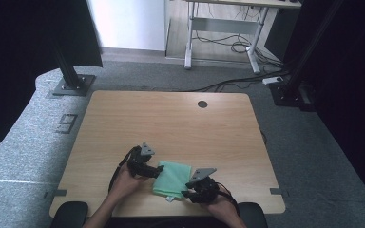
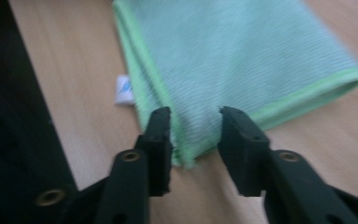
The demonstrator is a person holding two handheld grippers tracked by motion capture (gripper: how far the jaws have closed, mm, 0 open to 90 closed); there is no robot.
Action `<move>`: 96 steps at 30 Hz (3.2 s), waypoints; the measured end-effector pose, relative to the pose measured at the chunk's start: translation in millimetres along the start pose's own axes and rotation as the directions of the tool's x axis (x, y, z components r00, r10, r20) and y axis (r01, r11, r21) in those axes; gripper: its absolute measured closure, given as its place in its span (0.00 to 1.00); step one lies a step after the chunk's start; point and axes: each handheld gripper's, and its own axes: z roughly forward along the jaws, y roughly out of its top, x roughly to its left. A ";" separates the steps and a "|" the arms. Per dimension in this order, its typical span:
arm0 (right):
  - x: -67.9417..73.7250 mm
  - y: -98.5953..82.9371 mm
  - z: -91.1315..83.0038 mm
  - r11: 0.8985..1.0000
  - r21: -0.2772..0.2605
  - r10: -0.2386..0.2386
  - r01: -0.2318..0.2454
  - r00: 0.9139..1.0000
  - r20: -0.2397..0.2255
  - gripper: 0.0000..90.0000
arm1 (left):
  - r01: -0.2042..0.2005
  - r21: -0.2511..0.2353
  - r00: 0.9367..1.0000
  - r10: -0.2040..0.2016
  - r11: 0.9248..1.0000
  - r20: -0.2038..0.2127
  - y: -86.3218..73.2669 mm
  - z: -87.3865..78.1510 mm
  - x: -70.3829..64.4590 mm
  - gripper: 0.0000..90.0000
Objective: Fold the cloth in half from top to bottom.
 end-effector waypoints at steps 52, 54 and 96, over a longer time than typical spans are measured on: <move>-37.4 -4.0 22.0 0.990 -0.054 0.138 -0.128 0.961 0.242 0.20 | 0.033 0.022 0.999 -0.032 0.999 -0.029 -31.9 5.0 -18.3 0.02; -39.1 -3.3 23.1 0.991 -0.051 0.134 -0.125 0.960 0.244 0.19 | 0.021 0.033 0.999 -0.019 0.999 -0.043 -29.5 7.9 -17.8 0.01; -118.2 41.4 56.8 0.983 -0.074 0.183 -0.168 0.929 0.322 0.17 | 0.099 -0.022 0.987 -0.101 0.995 -0.128 21.3 59.9 58.5 0.00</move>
